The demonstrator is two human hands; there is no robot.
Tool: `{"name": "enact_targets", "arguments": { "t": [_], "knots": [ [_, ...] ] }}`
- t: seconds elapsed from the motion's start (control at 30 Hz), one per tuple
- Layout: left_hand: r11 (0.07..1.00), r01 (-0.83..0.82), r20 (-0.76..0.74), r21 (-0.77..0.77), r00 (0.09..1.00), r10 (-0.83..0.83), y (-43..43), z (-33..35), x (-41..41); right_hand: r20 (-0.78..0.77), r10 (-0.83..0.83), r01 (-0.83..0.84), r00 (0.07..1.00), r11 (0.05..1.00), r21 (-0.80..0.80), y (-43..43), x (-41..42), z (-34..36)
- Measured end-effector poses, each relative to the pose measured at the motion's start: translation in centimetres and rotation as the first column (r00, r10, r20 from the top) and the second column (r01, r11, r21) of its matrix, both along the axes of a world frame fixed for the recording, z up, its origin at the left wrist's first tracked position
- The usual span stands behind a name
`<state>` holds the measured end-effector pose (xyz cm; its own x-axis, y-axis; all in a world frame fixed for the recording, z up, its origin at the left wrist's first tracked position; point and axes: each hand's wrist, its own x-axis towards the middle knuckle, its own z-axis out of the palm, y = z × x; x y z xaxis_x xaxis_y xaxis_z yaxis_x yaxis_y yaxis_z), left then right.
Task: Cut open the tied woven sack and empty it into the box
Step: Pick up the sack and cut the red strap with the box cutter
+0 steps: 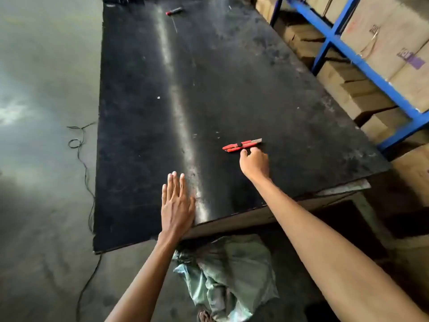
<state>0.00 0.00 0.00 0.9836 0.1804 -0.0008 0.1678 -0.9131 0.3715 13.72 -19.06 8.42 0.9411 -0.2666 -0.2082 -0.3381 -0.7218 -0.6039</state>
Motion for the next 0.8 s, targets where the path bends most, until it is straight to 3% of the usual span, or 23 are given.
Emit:
{"name": "enact_targets", "arguments": {
  "t": [0.23,0.43,0.8],
  "knots": [
    [0.998,-0.019,-0.092,0.055,0.995,0.024,0.0,-8.2,2.3,-0.124,-0.226,0.237,0.966,0.968,0.085,1.9,8.7,-8.1],
    [0.981,-0.009,-0.093,0.192,0.995,0.027,-0.4,-9.2,2.1,-0.19,-0.38,0.409,0.906,0.9,0.15,2.0,12.8,-11.1],
    [0.988,-0.018,-0.156,0.154,0.987,0.043,-0.1,-8.8,2.8,-0.253,-0.285,0.311,0.924,0.948,0.065,1.7,12.5,-11.4]
  ]
}}
